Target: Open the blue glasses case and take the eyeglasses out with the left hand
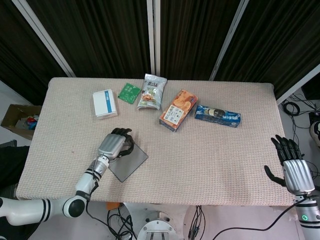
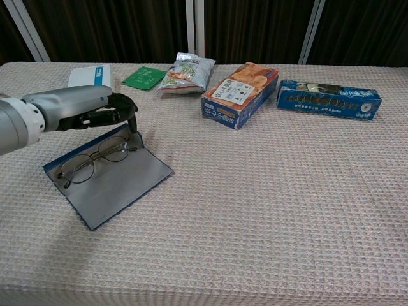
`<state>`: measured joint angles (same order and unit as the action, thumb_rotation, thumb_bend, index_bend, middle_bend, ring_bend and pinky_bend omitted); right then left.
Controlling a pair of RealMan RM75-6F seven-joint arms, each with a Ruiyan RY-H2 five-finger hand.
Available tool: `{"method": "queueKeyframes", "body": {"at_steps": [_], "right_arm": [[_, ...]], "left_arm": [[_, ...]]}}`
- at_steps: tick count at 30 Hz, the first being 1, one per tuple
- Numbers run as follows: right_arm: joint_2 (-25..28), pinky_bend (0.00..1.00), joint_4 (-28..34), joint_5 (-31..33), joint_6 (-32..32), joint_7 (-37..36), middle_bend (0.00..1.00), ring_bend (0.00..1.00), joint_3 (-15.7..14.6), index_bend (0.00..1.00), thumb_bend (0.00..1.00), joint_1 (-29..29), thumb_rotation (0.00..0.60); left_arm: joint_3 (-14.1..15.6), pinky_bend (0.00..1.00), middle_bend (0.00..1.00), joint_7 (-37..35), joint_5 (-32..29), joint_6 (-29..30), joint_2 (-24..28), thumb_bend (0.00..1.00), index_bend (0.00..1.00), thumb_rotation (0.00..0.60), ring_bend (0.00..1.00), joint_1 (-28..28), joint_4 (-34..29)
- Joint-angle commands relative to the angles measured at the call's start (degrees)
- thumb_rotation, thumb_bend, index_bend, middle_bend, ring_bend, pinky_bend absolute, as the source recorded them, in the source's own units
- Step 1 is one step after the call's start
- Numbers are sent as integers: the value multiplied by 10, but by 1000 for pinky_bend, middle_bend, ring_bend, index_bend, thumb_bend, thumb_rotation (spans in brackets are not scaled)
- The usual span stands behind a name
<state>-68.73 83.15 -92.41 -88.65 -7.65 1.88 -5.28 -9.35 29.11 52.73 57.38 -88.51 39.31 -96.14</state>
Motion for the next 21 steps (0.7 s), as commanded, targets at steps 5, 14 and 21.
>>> {"method": "queueKeyframes", "body": {"at_steps": [5, 14, 21], "right_arm": [[-2, 0, 1, -1, 13, 2, 48, 0, 3, 0, 280, -10, 600], [-5, 0, -2, 0, 22, 1, 48, 0, 3, 0, 280, -17, 600], [-2, 0, 1, 1, 19, -1, 48, 0, 1, 0, 279, -14, 600]], "left_arm": [[26, 108, 101, 31, 17, 101, 4, 461, 301, 97, 94, -42, -7], [35, 108, 100, 26, -21, 109, -18, 286, 315, 440, 94, -63, 7], [31, 108, 99, 31, -30, 102, -32, 285, 317, 600, 94, -60, 25]]}}
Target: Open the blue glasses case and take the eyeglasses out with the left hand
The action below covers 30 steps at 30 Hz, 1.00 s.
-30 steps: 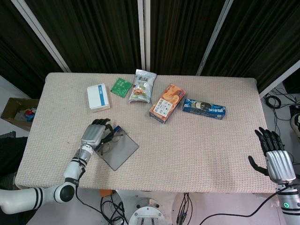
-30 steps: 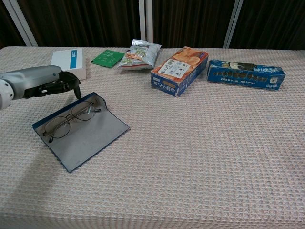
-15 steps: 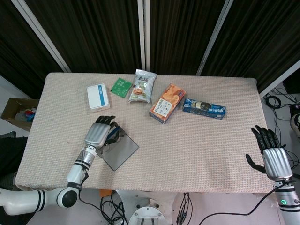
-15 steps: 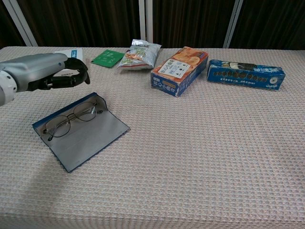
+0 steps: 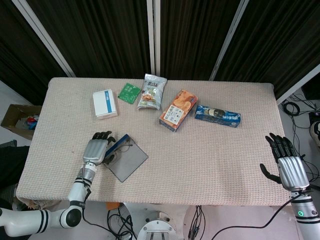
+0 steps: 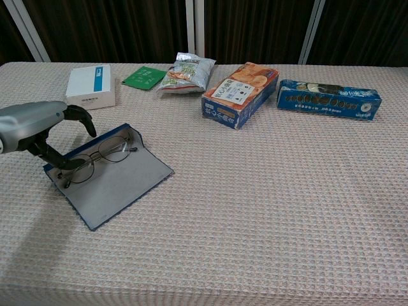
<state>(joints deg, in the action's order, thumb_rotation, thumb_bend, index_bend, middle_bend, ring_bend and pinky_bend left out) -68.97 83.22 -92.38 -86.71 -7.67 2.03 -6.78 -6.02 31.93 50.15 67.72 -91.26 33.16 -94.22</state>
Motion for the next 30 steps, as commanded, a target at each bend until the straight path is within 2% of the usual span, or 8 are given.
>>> {"method": "queueKeyframes", "body": {"at_steps": [1, 15, 21, 25, 30], "right_arm": [[0, 0, 0, 1, 0, -1, 48, 0, -1, 0, 280, 1, 600], [-1, 0, -7, 5, -12, -6, 49, 0, -3, 0, 280, 10, 600], [-2, 0, -10, 6, -16, -9, 49, 0, -3, 0, 279, 15, 600], [-2, 0, -12, 7, -19, -12, 49, 0, -4, 0, 279, 18, 600], [-5, 0, -16, 8, -16, -16, 49, 0, -4, 0, 279, 17, 600]], "left_arm": [[-5, 108, 99, 2, -7, -2, -5, 285, 318, 600, 95, 1, 8], [-40, 108, 100, 24, -37, -15, 6, 280, 339, 600, 94, 23, 60], [-59, 108, 100, 24, -51, -48, 4, 280, 342, 600, 94, 47, 90], [-65, 108, 100, 22, -64, -78, 15, 280, 343, 600, 94, 59, 73], [-55, 108, 100, 29, -73, -89, 27, 294, 359, 600, 94, 66, 47]]}}
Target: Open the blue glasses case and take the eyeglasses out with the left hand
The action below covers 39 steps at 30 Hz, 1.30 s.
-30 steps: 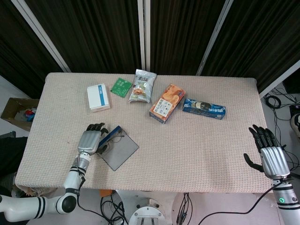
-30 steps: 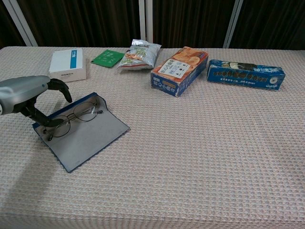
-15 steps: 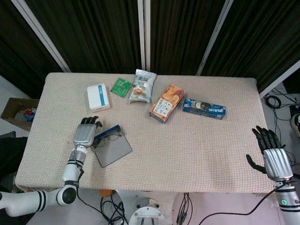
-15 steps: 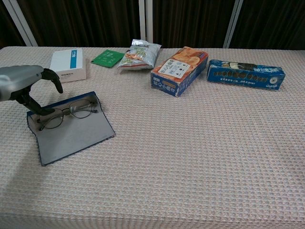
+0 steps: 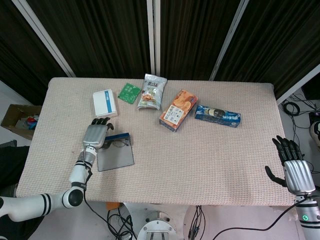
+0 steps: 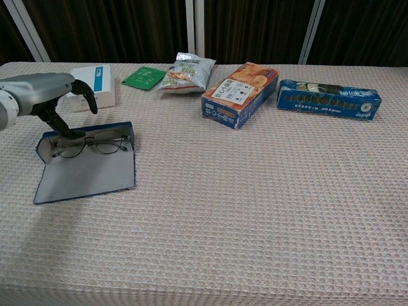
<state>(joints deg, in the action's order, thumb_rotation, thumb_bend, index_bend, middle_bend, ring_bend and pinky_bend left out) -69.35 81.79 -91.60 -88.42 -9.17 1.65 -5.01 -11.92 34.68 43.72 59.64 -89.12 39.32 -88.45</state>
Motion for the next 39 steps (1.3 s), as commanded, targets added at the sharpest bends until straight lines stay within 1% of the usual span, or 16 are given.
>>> {"method": "queueKeyframes", "body": {"at_steps": [1, 8, 19, 23, 32, 36, 38, 39], "right_arm": [[-1, 0, -2, 0, 2, -1, 49, 0, 0, 0, 279, -1, 600], [-2, 0, -5, 1, 4, -4, 49, 0, 0, 0, 279, -1, 600], [-3, 0, -5, 2, 6, -3, 49, 0, 0, 0, 279, -1, 600], [-3, 0, -3, 3, 5, -2, 49, 0, 1, 0, 278, 0, 600], [-3, 0, -4, 6, 7, -2, 52, 0, 1, 0, 278, 0, 600], [-4, 0, -5, 6, 8, -2, 52, 0, 2, 0, 278, 0, 600], [-4, 0, -5, 6, 8, -2, 52, 0, 3, 0, 277, 0, 600], [-4, 0, -5, 7, 7, -2, 52, 0, 3, 0, 278, 0, 600]], "left_arm": [[4, 108, 100, 0, -12, -11, 6, 308, 369, 600, 94, 6, -12], [9, 108, 100, -8, -32, -21, 4, 388, 391, 600, 94, 14, 0], [14, 108, 100, -14, -46, -25, 6, 425, 398, 600, 95, 23, 6], [16, 108, 100, -16, -52, -28, 5, 434, 412, 600, 94, 27, 11], [17, 108, 108, -26, -60, -29, 1, 493, 457, 600, 94, 31, 22], [15, 108, 123, -36, -53, -25, -1, 505, 488, 600, 94, 31, 25], [12, 108, 132, -49, -37, -14, -6, 505, 501, 600, 95, 27, 29], [12, 108, 136, -60, -20, -5, -11, 505, 507, 600, 95, 24, 32]]}}
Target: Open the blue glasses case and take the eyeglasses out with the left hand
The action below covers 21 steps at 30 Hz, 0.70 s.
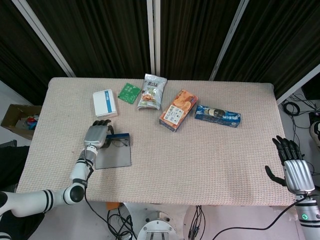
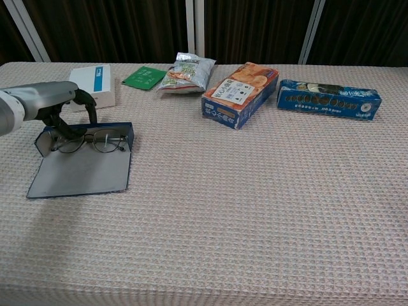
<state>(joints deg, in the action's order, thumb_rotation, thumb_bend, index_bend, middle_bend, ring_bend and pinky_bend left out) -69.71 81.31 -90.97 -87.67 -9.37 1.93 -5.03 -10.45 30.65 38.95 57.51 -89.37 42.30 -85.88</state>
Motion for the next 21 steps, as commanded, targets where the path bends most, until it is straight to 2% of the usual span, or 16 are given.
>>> {"method": "queueKeyframes", "body": {"at_steps": [1, 6, 13, 17, 21], "right_arm": [[0, 0, 0, 1, -2, -1, 52, 0, 1, 0, 278, 1, 600], [0, 0, -1, 2, -4, -3, 52, 0, 0, 0, 278, 3, 600], [-1, 0, -3, 2, -5, -5, 52, 0, 0, 0, 278, 5, 600], [0, 0, -2, 2, -5, -6, 52, 0, 0, 0, 278, 6, 600], [0, 0, -2, 3, -5, -5, 52, 0, 0, 0, 278, 6, 600]], "left_arm": [[-3, 108, 139, -31, 44, 24, -12, 505, 515, 600, 95, -9, 9], [3, 108, 151, -118, 160, 77, -50, 513, 536, 600, 95, -31, 56], [13, 108, 166, -234, 269, 125, -120, 514, 540, 600, 95, -49, 170], [16, 109, 169, -268, 296, 129, -146, 514, 537, 600, 95, -53, 220], [13, 108, 170, -278, 303, 117, -156, 513, 531, 600, 95, -54, 242]]}}
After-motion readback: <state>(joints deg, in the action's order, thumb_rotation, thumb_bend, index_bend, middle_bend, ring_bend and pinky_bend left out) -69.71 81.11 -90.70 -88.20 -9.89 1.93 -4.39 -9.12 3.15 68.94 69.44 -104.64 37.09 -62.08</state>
